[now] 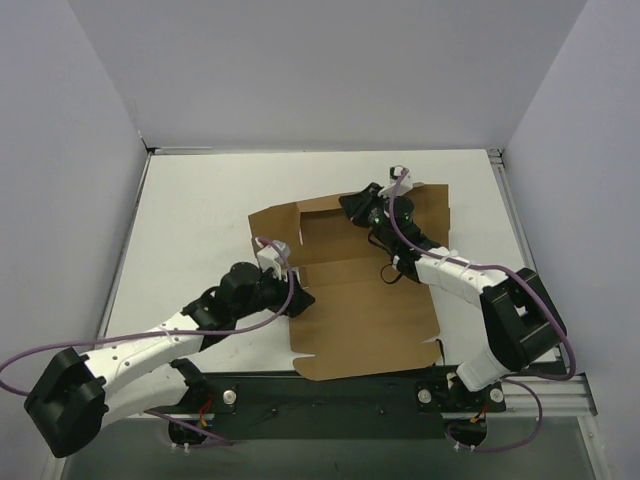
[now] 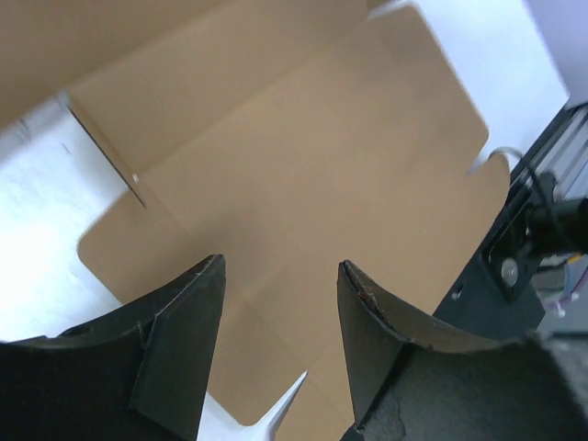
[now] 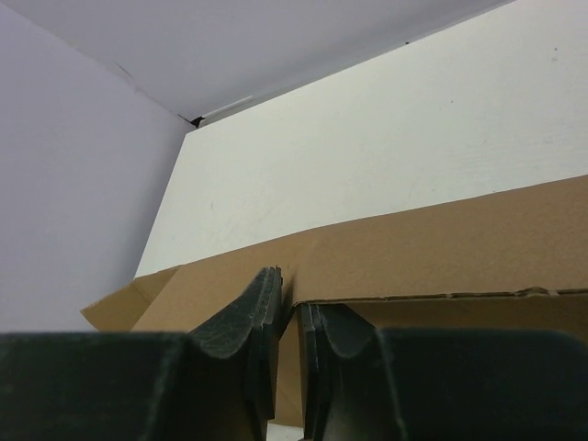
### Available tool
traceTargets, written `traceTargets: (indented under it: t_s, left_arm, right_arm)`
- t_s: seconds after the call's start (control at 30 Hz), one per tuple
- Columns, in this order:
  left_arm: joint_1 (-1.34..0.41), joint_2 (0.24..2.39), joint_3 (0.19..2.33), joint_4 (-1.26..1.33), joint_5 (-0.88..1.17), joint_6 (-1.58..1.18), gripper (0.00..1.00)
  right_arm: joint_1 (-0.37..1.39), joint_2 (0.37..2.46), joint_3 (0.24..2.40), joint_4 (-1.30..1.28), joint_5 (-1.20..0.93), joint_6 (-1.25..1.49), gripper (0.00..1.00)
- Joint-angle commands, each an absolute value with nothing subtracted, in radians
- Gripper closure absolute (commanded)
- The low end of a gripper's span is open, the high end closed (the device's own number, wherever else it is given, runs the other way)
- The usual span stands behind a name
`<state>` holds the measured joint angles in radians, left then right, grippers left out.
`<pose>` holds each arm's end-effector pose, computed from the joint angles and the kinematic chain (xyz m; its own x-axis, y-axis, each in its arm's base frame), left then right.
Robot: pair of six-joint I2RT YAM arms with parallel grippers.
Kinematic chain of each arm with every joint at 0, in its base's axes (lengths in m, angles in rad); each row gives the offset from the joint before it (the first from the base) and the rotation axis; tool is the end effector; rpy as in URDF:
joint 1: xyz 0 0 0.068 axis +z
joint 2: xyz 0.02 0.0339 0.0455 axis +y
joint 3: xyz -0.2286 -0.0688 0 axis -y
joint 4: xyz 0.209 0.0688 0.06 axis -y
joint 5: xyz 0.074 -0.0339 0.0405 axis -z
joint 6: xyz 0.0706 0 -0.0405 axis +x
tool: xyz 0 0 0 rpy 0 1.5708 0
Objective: Fold the paper box
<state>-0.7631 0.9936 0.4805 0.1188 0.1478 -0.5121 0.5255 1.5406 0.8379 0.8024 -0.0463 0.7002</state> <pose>0.1660 -0.1731 0.1995 -0.6252 -0.0728 -0.7771 0.5455 0.6713 -0.5017 0.3056 0.1810 0.2671 -0.2827 0.5801 -0.7639 -0.4692 0.6110 0.6376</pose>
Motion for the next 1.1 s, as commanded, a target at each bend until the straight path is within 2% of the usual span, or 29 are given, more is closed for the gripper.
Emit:
traceTargets:
  t_s: [0.0, 0.17, 0.23, 0.4, 0.6, 0.77, 1.07]
  left_arm:
    - [-0.851, 1.080, 0.427, 0.287, 0.084, -0.606, 0.39]
    - [-0.955, 1.238, 0.469, 0.316, 0.103, -0.562, 0.40]
    - [-0.966, 1.267, 0.502, 0.282, 0.068, -0.554, 0.40]
    - [-0.951, 1.158, 0.520, 0.233, 0.025, -0.532, 0.38]
    - [-0.888, 1.060, 0.578, 0.144, 0.077, -0.518, 0.36]
    - [-0.816, 0.985, 0.574, 0.101, 0.114, -0.511, 0.36]
    - [-0.766, 0.930, 0.561, 0.061, 0.120, -0.499, 0.35]
  right_arm:
    - [0.540, 1.471, 0.787, 0.923, -0.023, 0.632, 1.00]
    - [0.546, 1.448, 0.767, 0.910, 0.026, 0.626, 1.00]
    - [0.558, 1.434, 0.801, 0.808, 0.095, 0.629, 1.00]
    - [0.640, 1.362, 0.845, 0.623, 0.420, 0.673, 1.00]
    - [0.661, 1.330, 0.899, 0.480, 0.567, 0.799, 1.00]
    - [0.661, 1.318, 0.897, 0.459, 0.661, 0.838, 1.00]
    - [0.687, 1.377, 0.842, 0.649, 0.755, 0.885, 1.00]
